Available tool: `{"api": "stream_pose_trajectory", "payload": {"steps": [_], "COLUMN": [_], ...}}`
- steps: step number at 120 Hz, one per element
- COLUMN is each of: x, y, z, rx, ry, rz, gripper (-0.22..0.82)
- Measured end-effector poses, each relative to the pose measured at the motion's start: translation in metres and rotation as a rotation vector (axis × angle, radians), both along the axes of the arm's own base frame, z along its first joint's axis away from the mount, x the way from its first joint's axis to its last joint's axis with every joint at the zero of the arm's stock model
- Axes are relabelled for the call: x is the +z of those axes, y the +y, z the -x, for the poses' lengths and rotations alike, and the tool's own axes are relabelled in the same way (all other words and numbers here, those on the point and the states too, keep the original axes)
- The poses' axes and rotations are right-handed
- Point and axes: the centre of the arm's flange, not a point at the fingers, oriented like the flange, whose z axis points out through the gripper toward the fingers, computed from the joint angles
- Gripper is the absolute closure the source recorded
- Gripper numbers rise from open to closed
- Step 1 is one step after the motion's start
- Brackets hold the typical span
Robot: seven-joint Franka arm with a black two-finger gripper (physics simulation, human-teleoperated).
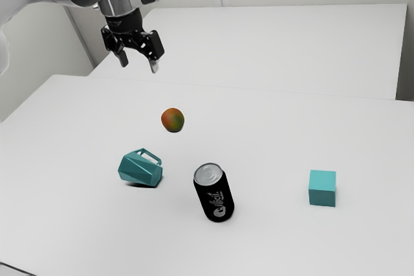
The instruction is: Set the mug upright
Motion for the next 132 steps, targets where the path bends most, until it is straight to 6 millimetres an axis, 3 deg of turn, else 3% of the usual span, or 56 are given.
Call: {"api": "stream_pose_trajectory", "payload": {"steps": [26,52,85,97,132], "x": [0.005,-0.007,-0.066,-0.092,-0.170], "y": [0.010,0.018,0.032,0.062,0.198], "z": [0.003,0.010,0.027,0.030,0.052], "rx": [0.018,0.042,0.034,0.025,0.108], "ry": [-0.004,0.029,0.136,0.145,0.143], "rz": [0.000,0.048,0.166,0.218,0.412], "gripper": [0.00,0.00,0.00,0.00,0.00]}}
